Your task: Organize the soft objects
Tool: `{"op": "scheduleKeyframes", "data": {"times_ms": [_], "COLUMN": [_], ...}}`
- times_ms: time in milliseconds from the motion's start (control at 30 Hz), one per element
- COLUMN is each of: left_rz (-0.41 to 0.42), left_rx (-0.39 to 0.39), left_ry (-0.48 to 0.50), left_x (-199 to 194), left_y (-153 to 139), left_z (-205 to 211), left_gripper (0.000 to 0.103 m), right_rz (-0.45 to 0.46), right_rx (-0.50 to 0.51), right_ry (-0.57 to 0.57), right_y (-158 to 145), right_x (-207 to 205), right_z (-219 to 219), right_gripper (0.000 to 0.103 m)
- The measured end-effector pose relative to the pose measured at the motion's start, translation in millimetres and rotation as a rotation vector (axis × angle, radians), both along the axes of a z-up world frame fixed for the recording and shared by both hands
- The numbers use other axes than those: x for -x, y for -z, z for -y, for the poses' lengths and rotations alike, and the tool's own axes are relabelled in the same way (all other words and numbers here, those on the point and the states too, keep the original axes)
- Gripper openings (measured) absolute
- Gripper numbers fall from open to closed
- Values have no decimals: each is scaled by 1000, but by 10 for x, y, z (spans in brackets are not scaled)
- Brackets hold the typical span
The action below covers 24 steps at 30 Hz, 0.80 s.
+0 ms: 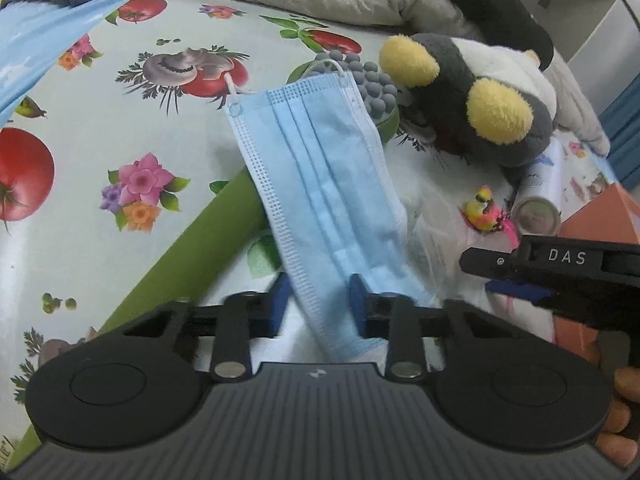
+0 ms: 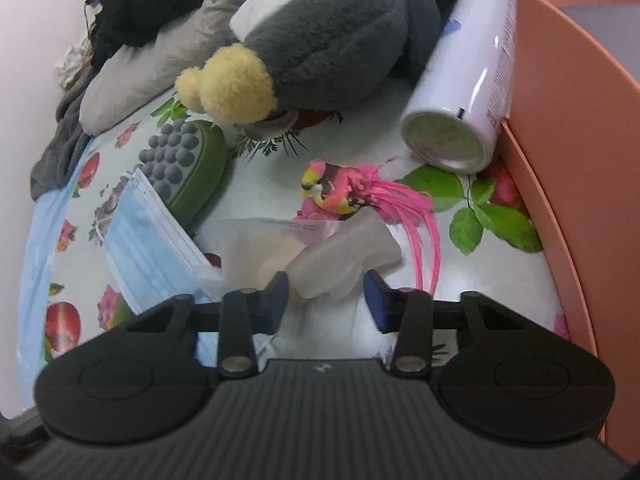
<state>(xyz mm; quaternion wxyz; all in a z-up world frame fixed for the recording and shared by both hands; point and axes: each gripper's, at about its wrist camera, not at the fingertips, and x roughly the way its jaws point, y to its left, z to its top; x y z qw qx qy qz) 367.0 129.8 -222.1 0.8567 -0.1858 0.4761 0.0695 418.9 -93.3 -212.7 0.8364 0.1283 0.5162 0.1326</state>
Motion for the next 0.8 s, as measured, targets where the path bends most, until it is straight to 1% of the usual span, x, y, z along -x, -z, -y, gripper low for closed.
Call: {"op": "scheduleKeyframes", "data": {"times_ms": [33,67,133,200,333,400,433,533,700,800], "left_rz": [-7,-12,-11,4,24,33,37,43,50,46], "left_rx": [-7,-1,15,9,48,52,54,64,58,80], "left_ry": [3,7,11,16,12,8,6,-3,-8,-22], "left_x": [-4,-1,24,78,197,270,304,404,517,495], "left_y": [2,6,-3,-41,-144,-204,-227,-284,-317,-265], "left_z": [14,19,28,46,53,68,74,83,89,38], "left_gripper": [10,7,3,1,0,0,0,0,0,1], "right_rz": [0,0,12,34,51,54,54,60,63,77], "right_rx": [6,10,22,40,46,47,47,45,48,36], "right_ry": [-6,-11,-21,-29,-37,-39,-39,-42,-42,-27], "right_y": [-3,-12,-40,-90,-174,-215,-232,-277,-311,-331], "right_x": [-6,-2,14,58,159,237,272,399,553,564], "right_z": [-16,-27,-41,-38,9,46,64,119,168,201], "right_gripper": [27,22,16,14,12,11,4,4,4,6]}}
